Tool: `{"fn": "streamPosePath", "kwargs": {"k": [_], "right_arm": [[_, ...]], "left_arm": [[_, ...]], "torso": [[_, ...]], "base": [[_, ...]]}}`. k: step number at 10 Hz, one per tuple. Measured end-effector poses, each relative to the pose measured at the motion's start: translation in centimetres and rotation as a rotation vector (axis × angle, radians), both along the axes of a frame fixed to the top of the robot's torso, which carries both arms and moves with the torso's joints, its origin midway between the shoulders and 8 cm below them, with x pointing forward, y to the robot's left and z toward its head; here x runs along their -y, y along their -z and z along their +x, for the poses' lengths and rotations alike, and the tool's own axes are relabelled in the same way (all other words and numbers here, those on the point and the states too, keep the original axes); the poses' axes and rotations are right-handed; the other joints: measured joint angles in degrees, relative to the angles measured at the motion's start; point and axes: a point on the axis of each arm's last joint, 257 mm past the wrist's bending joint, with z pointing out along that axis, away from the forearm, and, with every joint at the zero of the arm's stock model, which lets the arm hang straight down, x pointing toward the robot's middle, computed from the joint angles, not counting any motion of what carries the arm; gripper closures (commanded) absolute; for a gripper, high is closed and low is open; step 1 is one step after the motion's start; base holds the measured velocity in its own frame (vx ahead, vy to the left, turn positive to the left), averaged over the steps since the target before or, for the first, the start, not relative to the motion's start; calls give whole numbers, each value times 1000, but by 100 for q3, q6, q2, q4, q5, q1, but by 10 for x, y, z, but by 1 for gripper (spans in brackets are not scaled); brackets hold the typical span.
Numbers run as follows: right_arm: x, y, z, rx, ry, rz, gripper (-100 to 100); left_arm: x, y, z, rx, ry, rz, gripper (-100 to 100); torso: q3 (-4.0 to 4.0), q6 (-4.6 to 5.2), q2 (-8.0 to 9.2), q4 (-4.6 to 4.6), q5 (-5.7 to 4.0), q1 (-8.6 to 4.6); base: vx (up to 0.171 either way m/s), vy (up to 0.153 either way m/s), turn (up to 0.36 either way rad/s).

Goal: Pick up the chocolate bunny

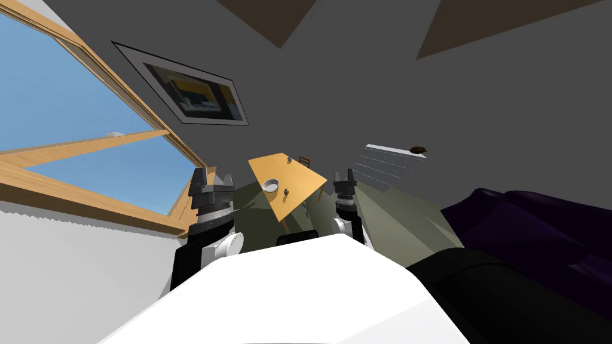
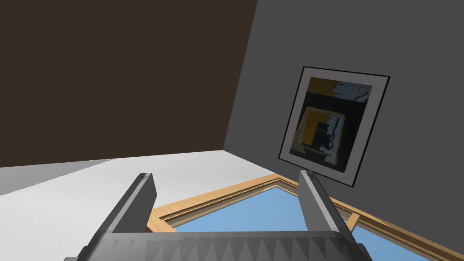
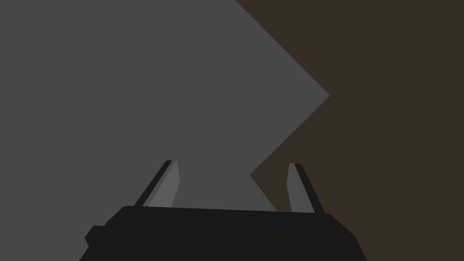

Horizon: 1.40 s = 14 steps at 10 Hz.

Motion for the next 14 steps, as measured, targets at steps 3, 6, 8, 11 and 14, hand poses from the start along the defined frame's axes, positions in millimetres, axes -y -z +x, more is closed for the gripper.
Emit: {"fn": "streamPosePath", "kwargs": {"k": [3,6,8,11,14], "right_arm": [[0,0,0,0,0,0,0],[0,0,0,0,0,0,0],[0,0,0,0,0,0,0],[0,0,0,0,0,0,0],[0,0,0,0,0,0,0]], "left_arm": [[-3,26,16,-85,28,1,-100],[-8,52,31,-165,47,-8,-100],[-16,75,46,-242,61,-23,-100],[-25,112,65,-351,72,-51,-100],[-43,150,81,-451,73,-83,-100]], "torso": [[1,0,2,0,-3,-14],[2,0,3,1,-3,-12],[1,1,3,0,-4,-21],[0,0,0,0,-4,-16],[-4,1,-7,-1,-4,-20]], "base": [[-9,-41,0],[-9,-37,-2],[-13,-69,-7],[-3,-52,-10],[11,-52,-8]]}}
